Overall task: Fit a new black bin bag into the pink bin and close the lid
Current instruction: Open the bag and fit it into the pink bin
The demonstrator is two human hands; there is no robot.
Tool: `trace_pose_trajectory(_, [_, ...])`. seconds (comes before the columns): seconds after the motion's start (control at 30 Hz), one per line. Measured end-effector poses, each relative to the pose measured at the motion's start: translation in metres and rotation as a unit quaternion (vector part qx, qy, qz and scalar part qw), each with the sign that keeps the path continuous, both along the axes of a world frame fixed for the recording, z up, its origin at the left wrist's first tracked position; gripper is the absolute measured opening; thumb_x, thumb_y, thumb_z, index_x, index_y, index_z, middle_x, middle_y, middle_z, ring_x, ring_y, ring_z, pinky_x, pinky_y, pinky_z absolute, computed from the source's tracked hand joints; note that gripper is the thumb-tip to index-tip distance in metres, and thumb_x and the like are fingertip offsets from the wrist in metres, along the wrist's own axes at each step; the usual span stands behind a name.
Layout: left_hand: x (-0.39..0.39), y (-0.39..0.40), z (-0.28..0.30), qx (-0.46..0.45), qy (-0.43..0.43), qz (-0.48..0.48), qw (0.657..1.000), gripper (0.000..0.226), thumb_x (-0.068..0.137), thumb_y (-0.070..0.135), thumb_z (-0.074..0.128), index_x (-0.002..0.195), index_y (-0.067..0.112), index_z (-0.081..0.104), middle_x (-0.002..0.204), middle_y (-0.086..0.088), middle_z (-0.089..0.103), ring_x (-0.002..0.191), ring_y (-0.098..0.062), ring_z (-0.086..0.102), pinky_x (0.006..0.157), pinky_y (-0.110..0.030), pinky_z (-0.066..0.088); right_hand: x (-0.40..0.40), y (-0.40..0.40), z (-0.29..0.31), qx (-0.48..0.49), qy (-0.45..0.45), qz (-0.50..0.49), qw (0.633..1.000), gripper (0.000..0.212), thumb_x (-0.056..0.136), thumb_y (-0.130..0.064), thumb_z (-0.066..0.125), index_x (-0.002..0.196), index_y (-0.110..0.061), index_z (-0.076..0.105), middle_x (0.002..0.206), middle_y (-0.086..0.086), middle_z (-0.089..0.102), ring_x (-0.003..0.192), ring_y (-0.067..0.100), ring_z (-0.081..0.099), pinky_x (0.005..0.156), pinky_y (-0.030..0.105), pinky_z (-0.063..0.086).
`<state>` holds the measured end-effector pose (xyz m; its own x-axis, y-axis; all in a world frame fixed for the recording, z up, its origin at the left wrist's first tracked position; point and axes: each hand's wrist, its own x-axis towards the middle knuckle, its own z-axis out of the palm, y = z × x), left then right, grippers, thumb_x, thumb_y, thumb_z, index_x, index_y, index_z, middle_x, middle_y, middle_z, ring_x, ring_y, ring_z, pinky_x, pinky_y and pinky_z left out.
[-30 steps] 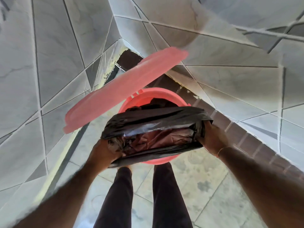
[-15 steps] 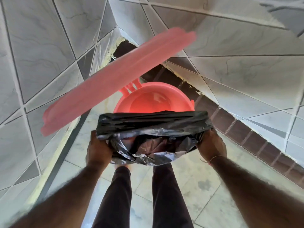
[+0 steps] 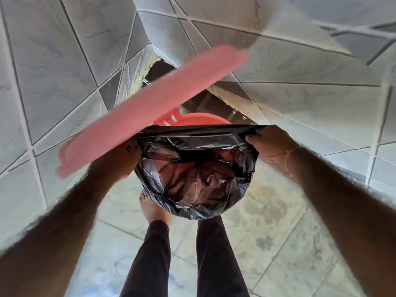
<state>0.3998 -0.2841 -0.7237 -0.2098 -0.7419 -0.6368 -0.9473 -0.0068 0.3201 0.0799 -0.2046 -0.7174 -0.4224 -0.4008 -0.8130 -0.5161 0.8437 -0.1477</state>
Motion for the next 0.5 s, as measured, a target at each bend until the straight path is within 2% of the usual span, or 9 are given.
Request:
trace_pose_trajectory(0.07, [0.003,0.001,-0.009,-0.007,-0.016,0.045,0.999,0.039,0.087,0.039,0.046,0.103,0.008,0.065,0.112,-0.026,0.065,0.106,-0.040,0.059,0.090,-0.043,0.047,0.007,-0.013,-0.002,-0.018,-0.084,-0.142,0.986,0.015,0.091,-0.029,0.056,0.087,-0.015,0.057,0.078,0.009,0.056,0.058,0.018,0.051,0.046,0.018,0.039])
trace_pose_trajectory(0.1, [0.002,0.004,-0.011,0.011,-0.013,0.086,0.996,0.040,0.088,0.042,0.048,0.106,0.011,0.066,0.116,-0.024,0.065,0.110,-0.040,0.059,0.093,-0.043,0.047,0.013,-0.020,-0.002,-0.018,-0.114,-0.201,0.973,0.016,0.091,-0.028,0.057,0.081,-0.017,0.052,0.068,0.005,0.051,0.051,0.015,0.044,0.038,0.015,0.034])
trace_pose_trajectory(0.17, [-0.004,0.009,-0.015,0.033,0.023,0.188,0.981,0.038,0.085,0.047,0.047,0.090,0.014,0.066,0.096,-0.021,0.069,0.098,-0.041,0.065,0.088,-0.045,0.053,0.019,-0.029,-0.007,-0.013,-0.115,-0.217,0.969,0.023,0.088,-0.030,0.057,0.072,-0.017,0.047,0.056,0.003,0.042,0.046,0.015,0.036,0.036,0.014,0.024])
trace_pose_trajectory(0.23, [-0.012,0.014,-0.017,0.034,0.036,0.240,0.969,0.038,0.086,0.045,0.046,0.077,0.011,0.062,0.079,-0.019,0.067,0.085,-0.041,0.067,0.083,-0.048,0.056,0.023,-0.032,-0.013,-0.048,-0.042,-0.161,0.985,0.023,0.081,-0.035,0.058,0.071,-0.015,0.053,0.060,0.003,0.050,0.053,0.020,0.045,0.045,0.023,0.030])
trace_pose_trajectory(0.33, [-0.020,0.017,-0.022,-0.032,-0.015,0.242,0.970,0.040,0.089,0.044,0.047,0.099,0.011,0.066,0.089,-0.014,0.066,0.086,-0.032,0.062,0.077,-0.034,0.048,0.033,-0.032,-0.010,-0.108,0.044,-0.055,0.992,0.020,0.085,-0.031,0.056,0.087,-0.013,0.064,0.086,0.011,0.067,0.086,0.030,0.061,0.070,0.028,0.043])
trace_pose_trajectory(0.4, [-0.024,0.019,-0.021,-0.064,-0.021,0.230,0.971,0.035,0.093,0.038,0.047,0.098,0.010,0.067,0.084,-0.011,0.058,0.080,-0.029,0.055,0.072,-0.029,0.037,0.040,-0.032,-0.007,-0.144,0.061,-0.039,0.987,0.028,0.088,-0.029,0.056,0.108,-0.013,0.066,0.110,0.012,0.071,0.106,0.032,0.062,0.087,0.031,0.046])
trace_pose_trajectory(0.5, [-0.028,0.024,-0.019,-0.098,-0.008,0.210,0.973,0.031,0.094,0.031,0.046,0.088,0.008,0.066,0.079,-0.011,0.057,0.072,-0.029,0.050,0.067,-0.028,0.031,0.048,-0.039,-0.006,-0.234,0.058,0.019,0.970,0.028,0.090,-0.026,0.055,0.110,-0.011,0.068,0.111,0.011,0.072,0.107,0.031,0.062,0.090,0.030,0.046])
